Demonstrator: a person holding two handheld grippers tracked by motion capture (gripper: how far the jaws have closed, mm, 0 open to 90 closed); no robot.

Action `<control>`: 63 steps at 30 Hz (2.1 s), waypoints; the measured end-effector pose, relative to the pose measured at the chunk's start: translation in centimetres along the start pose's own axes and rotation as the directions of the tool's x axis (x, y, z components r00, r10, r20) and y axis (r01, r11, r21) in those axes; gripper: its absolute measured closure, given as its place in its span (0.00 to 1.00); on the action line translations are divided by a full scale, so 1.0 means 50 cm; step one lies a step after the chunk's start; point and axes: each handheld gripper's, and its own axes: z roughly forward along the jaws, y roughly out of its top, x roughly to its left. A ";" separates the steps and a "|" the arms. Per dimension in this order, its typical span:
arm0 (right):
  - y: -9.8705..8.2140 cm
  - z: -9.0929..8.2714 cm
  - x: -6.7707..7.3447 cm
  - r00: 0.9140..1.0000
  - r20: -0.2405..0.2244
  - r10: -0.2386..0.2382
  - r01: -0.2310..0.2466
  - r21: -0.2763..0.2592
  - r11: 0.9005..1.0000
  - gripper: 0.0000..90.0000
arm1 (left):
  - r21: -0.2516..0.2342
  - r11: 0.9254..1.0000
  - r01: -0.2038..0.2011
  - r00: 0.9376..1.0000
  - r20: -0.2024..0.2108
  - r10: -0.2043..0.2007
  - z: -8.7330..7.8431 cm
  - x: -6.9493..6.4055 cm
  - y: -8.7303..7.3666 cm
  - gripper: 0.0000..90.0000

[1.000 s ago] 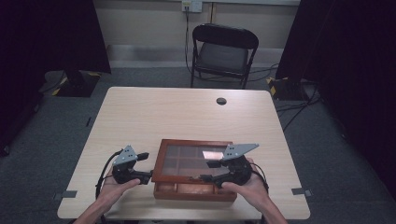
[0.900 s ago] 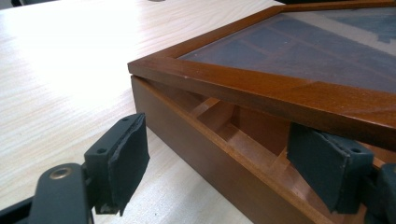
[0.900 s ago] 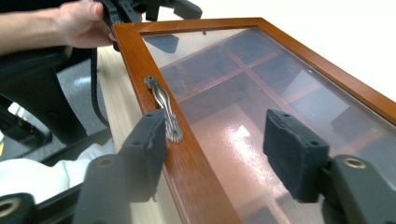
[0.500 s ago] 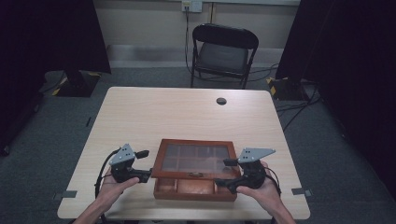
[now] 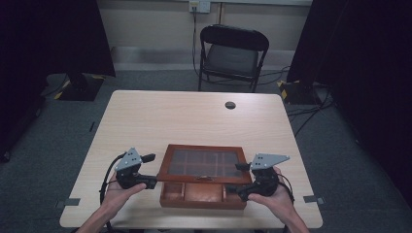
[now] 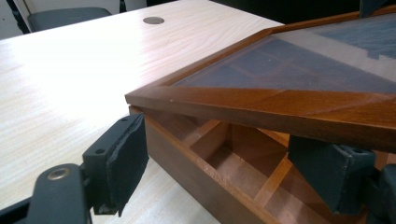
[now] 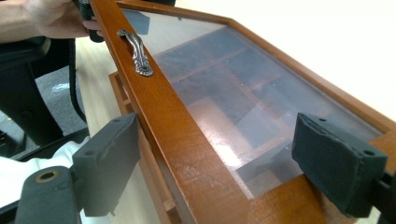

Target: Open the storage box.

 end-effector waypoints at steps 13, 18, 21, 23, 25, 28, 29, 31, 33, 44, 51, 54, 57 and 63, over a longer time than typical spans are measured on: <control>0.012 -0.009 -0.007 1.000 0.015 0.014 -0.014 -0.034 0.999 0.16 | -0.025 0.999 -0.020 0.999 0.030 0.021 -0.001 0.000 0.021 0.30; 0.019 -0.012 -0.010 0.999 0.035 0.023 -0.021 -0.043 0.999 0.18 | -0.026 1.000 -0.014 0.999 0.032 0.015 0.006 0.000 0.036 0.29; 0.022 -0.014 -0.016 0.999 0.041 0.031 -0.029 -0.057 0.998 0.18 | -0.025 1.000 0.000 1.000 0.023 0.001 0.008 0.001 0.040 0.28; 0.024 -0.013 -0.019 0.998 0.045 0.032 -0.029 -0.056 0.998 0.18 | -0.030 1.000 0.003 1.000 0.023 -0.003 0.009 0.000 0.041 0.30; 0.025 -0.012 -0.020 0.998 0.045 0.038 -0.036 -0.062 0.997 0.18 | -0.025 1.000 -0.002 1.000 0.022 0.002 0.010 0.001 0.044 0.31; 0.028 -0.008 -0.024 0.998 0.046 0.047 -0.044 -0.065 0.997 0.19 | -0.024 1.000 0.000 1.000 0.026 0.001 0.014 0.000 0.051 0.32; 0.031 -0.007 -0.025 0.998 0.046 0.046 -0.043 -0.063 0.997 0.20 | -0.021 1.000 0.002 1.000 0.031 -0.001 0.016 -0.001 0.056 0.33; 0.036 -0.005 -0.028 0.998 0.044 0.050 -0.047 -0.063 0.997 0.22 | -0.022 1.000 0.008 0.999 0.042 -0.007 0.018 0.000 0.062 0.34; 0.039 -0.004 -0.030 0.998 0.046 0.051 -0.048 -0.065 0.997 0.23 | -0.021 1.000 0.011 0.999 0.039 -0.010 0.019 0.000 0.066 0.35; 0.055 -0.005 -0.063 0.994 0.053 0.092 -0.087 -0.094 0.992 0.27 | -0.045 0.999 0.024 1.000 0.021 -0.023 0.032 0.009 0.082 0.38; 0.056 0.001 -0.080 0.992 0.046 0.114 -0.108 -0.110 0.988 0.32 | -0.041 0.999 0.021 0.999 0.040 -0.019 0.044 0.013 0.090 0.40; 0.056 0.002 -0.079 0.993 0.048 0.111 -0.105 -0.112 0.988 0.35 | -0.040 0.999 0.023 0.999 0.040 -0.021 0.047 0.014 0.092 0.39; 0.059 0.004 -0.081 0.993 0.054 0.103 -0.096 -0.125 0.987 0.39 | -0.048 0.999 0.022 0.999 0.043 -0.020 0.049 0.018 0.094 0.40; 0.068 0.005 -0.088 0.994 0.060 0.096 -0.088 -0.123 0.989 0.41 | -0.050 0.999 0.012 0.999 0.048 -0.010 0.050 0.023 0.098 0.44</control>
